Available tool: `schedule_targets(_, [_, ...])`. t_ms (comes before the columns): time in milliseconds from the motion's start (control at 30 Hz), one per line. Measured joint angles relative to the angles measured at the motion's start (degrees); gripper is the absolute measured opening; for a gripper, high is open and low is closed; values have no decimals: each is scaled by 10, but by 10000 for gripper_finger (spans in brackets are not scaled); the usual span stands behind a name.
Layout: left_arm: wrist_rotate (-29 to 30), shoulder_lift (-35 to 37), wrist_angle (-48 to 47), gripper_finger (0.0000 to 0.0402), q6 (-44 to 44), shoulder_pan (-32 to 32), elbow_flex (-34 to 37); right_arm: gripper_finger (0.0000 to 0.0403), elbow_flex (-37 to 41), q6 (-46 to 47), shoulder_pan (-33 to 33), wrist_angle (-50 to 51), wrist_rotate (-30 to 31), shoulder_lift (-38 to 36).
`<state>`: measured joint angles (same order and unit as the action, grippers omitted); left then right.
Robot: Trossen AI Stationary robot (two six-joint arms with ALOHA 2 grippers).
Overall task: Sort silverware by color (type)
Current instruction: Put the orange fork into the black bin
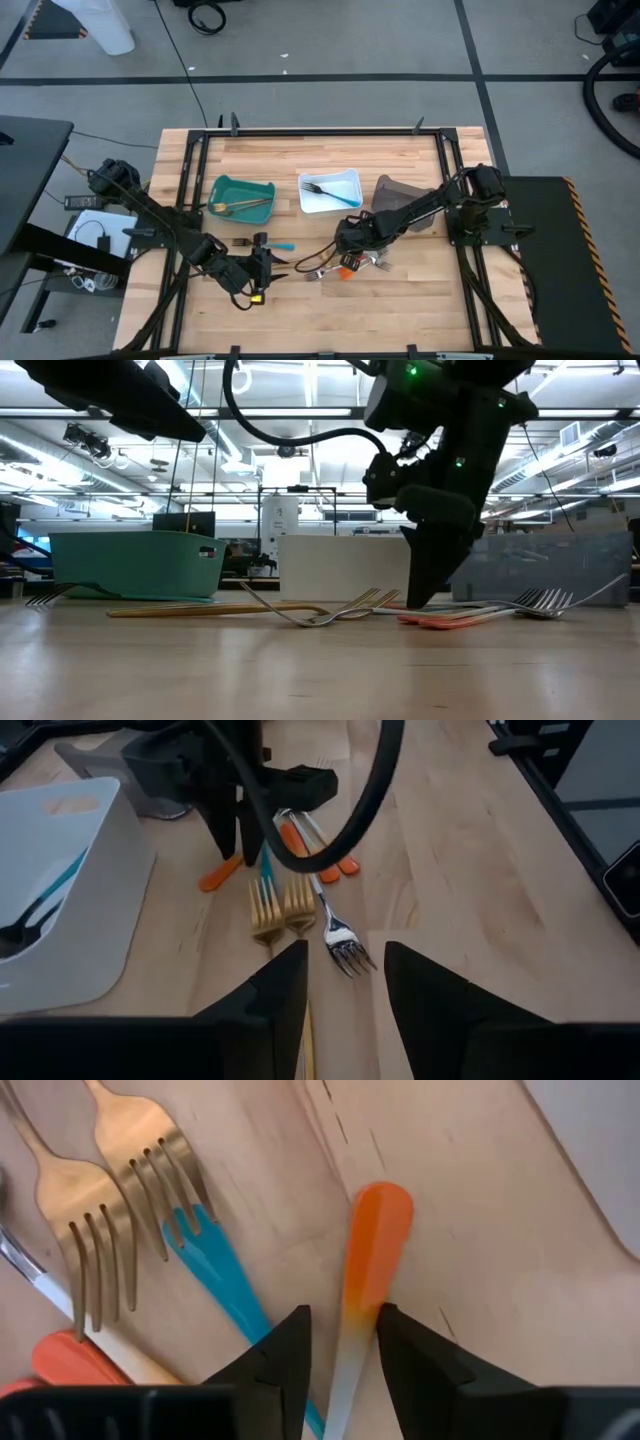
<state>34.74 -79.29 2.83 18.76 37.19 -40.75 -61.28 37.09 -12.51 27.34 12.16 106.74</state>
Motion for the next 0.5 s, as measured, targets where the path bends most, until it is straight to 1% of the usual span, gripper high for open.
schedule_targets(100, [0, 0, 0, 144, 16, 0, 0, 111, 6, 2, 0, -2, 0, -1])
schedule_targets(167, [0, 0, 0, 144, 16, 0, 0, 95, 6, 2, 0, -1, 0, -1])
schedule_targets(400, [0, -2, 1, 144, 16, -8, 0, 13, 5, -7, -1, -11, -1, -2])
schedule_targets(500, [0, -2, 1, 144, 16, -8, 0, 5, -4, -12, -1, 7, -9, -1])
